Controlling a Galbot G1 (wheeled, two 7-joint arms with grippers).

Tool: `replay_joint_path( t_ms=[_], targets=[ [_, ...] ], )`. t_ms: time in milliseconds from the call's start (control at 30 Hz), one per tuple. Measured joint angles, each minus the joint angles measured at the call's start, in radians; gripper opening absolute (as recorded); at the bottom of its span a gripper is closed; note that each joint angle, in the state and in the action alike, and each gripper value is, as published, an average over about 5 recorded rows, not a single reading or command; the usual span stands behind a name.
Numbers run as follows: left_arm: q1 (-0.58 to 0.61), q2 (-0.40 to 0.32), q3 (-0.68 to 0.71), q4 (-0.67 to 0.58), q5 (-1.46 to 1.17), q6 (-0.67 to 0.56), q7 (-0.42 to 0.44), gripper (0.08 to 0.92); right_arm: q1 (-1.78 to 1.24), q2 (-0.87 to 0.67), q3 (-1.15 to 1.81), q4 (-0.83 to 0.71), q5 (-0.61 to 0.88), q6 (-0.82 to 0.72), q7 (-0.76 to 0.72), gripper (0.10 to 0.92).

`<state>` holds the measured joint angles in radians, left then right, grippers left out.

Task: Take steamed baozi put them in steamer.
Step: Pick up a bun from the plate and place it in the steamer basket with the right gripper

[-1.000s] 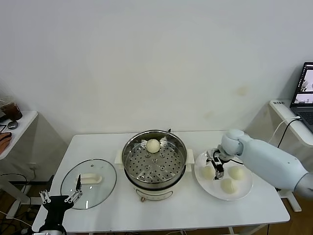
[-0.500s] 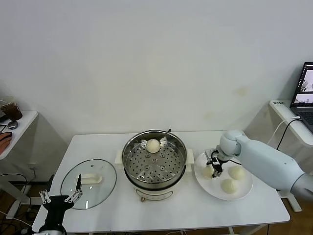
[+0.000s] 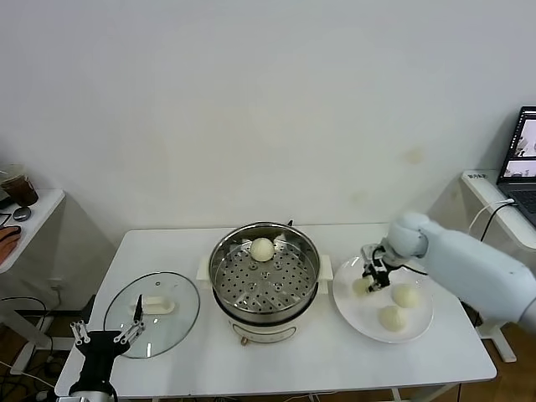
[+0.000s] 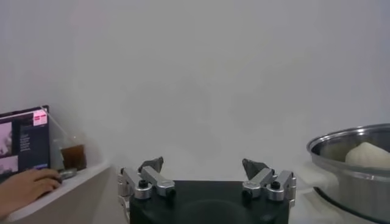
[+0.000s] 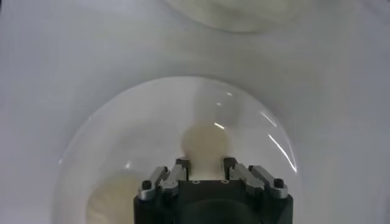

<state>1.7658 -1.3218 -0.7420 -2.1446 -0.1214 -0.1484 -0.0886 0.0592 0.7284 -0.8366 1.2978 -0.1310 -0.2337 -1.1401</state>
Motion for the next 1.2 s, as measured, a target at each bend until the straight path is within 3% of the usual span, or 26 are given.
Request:
replay_joint_path(
  t_ms=[233, 467, 800, 1200],
  targets=[
    [-0.019, 0.016, 0.019, 0.0, -0.002, 0.007, 0.002, 0.823, 0.213, -0.051, -0.107, 0.088, 0.132, -0.041, 0.001, 0.382],
    [-0.038, 0.032, 0.029, 0.006, -0.004, 0.015, 0.003, 0.823, 0.476, -0.006, -0.272, 0.192, 0.331, -0.131, 0.038, 0.382],
    [-0.043, 0.038, 0.017, 0.014, -0.007, 0.019, 0.003, 0.823, 0.607, 0.193, -0.394, 0.264, 0.585, -0.313, 0.16, 0.383],
    [-0.043, 0.025, 0.002, 0.007, -0.013, 0.026, -0.002, 0.823, 0.529, 0.451, -0.428, 0.139, 0.686, -0.434, 0.277, 0.388]
  ],
)
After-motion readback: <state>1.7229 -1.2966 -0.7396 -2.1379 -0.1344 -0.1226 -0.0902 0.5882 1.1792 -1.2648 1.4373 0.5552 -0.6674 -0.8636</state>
